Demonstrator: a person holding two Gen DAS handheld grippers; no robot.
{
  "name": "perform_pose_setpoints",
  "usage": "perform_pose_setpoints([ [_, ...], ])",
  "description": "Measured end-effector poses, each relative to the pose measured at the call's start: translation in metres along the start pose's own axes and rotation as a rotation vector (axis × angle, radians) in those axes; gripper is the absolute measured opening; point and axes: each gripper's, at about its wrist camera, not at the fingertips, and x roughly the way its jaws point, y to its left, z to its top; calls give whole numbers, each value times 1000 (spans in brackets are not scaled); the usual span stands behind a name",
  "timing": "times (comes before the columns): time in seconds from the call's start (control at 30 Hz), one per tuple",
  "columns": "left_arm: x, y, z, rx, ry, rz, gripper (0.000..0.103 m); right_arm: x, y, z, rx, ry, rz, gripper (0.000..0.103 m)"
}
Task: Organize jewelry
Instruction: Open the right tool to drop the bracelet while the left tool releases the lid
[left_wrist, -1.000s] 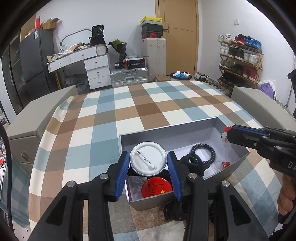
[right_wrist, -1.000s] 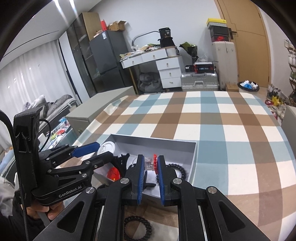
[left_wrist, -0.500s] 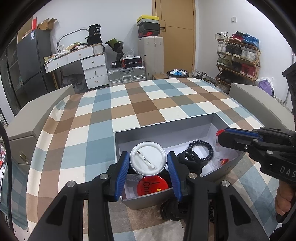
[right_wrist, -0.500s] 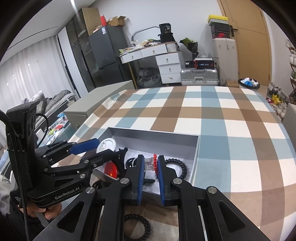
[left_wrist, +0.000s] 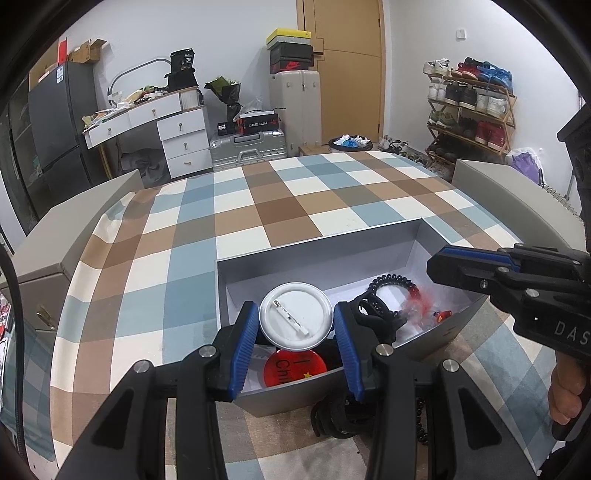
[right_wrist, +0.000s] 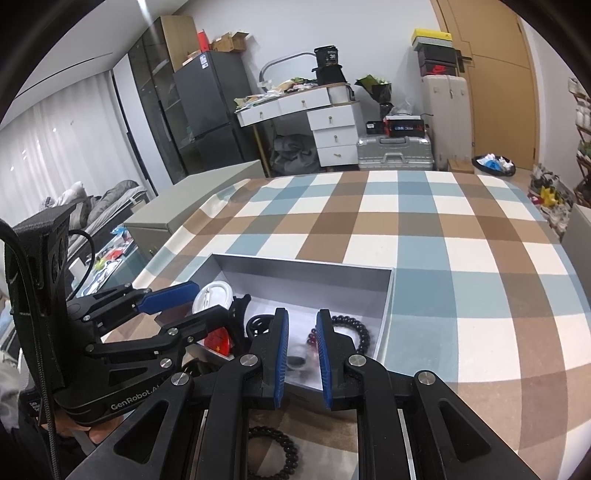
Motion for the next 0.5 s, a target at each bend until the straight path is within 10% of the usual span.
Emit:
perform_pose_setpoints([
  [0.3,-8,-3,3,3,-16,-29,38,-9,1,4,1,-23,6,16],
  [0.5,-19,-1,5,-11,-24,-59,75,-17,2,6,-5,-37,4,31],
])
